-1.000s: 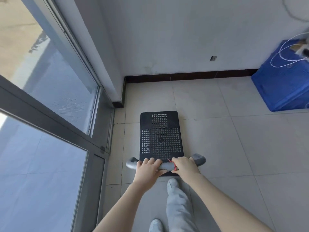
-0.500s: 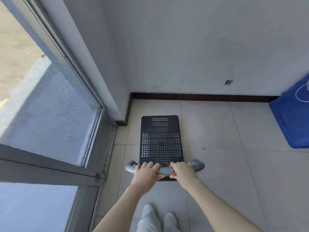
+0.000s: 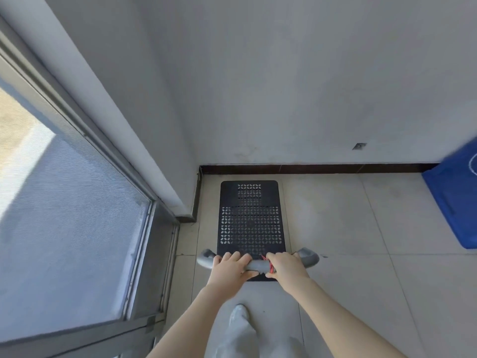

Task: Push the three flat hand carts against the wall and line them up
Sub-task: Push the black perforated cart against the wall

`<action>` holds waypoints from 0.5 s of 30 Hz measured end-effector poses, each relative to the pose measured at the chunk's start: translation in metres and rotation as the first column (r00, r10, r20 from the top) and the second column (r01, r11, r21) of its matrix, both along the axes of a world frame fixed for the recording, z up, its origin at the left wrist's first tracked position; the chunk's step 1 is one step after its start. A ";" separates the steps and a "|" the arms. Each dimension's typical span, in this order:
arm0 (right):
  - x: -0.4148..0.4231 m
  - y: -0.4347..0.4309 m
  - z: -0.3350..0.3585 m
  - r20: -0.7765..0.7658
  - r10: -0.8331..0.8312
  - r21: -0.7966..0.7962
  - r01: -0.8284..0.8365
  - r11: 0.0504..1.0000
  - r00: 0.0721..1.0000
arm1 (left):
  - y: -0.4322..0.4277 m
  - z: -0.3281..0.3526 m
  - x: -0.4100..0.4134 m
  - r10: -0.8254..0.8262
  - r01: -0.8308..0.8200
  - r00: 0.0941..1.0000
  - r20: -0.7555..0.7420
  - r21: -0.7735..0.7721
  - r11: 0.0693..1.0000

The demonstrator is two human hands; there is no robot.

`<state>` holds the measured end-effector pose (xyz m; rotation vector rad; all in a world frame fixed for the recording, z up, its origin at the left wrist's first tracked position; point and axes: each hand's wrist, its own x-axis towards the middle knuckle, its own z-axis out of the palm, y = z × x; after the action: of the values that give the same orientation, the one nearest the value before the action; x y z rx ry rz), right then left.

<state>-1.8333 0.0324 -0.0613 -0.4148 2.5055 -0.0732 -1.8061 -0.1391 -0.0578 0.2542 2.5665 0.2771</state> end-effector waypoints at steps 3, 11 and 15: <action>-0.019 -0.004 -0.001 0.005 -0.009 -0.010 0.009 1.000 1.000 | -0.005 -0.001 -0.020 -0.009 0.009 1.000 0.000 -0.006 1.000; -0.068 -0.004 -0.004 0.014 0.012 -0.009 -0.012 1.000 1.000 | -0.005 -0.002 -0.066 -0.007 0.007 1.000 0.003 -0.006 1.000; -0.087 -0.006 -0.007 0.041 0.023 -0.026 -0.022 0.999 0.999 | -0.008 -0.002 -0.084 -0.011 0.011 1.000 -0.005 -0.007 1.000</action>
<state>-1.9205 0.0267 -0.0688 -0.4473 2.4614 -0.1036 -1.8904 -0.1466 -0.0602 0.2664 2.5695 0.2641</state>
